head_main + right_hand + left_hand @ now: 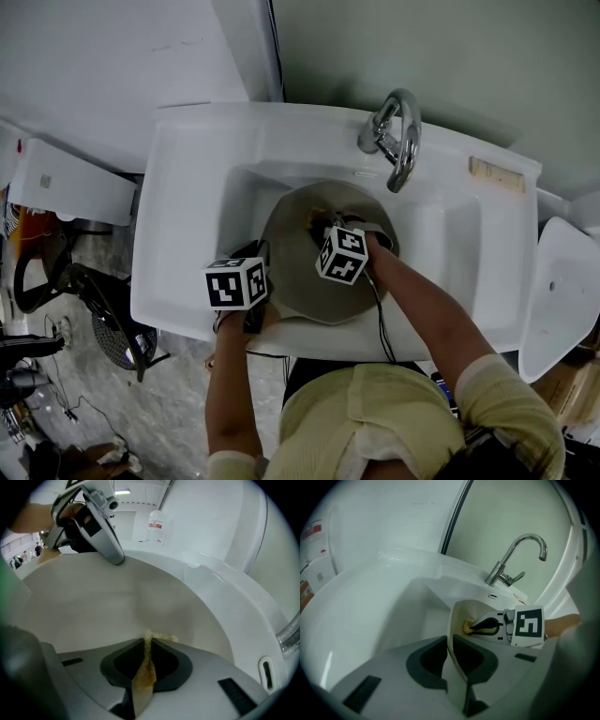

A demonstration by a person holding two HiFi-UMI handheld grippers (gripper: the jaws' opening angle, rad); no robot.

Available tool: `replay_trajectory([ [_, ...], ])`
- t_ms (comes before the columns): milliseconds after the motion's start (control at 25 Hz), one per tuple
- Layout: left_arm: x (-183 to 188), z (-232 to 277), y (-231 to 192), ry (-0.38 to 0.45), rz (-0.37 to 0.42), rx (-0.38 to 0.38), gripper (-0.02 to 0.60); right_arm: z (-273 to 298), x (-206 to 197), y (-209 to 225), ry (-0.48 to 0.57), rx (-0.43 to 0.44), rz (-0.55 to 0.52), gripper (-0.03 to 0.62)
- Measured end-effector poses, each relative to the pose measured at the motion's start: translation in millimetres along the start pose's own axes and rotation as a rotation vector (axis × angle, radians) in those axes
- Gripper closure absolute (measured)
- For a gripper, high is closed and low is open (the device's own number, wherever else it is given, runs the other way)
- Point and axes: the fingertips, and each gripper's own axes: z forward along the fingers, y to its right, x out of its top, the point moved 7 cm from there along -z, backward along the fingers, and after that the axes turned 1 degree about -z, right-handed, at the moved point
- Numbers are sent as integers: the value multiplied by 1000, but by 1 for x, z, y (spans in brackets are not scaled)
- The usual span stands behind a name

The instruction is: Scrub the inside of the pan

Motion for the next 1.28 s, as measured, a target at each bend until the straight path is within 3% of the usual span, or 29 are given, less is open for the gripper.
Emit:
replay_trajectory([
  [440,1,1,-1,2,2,0,491,-19,10,4,134,24,95,531],
  [1280,1,1,-2,3,-8,-2,491,-24,-3,-30,68,143,102,531],
])
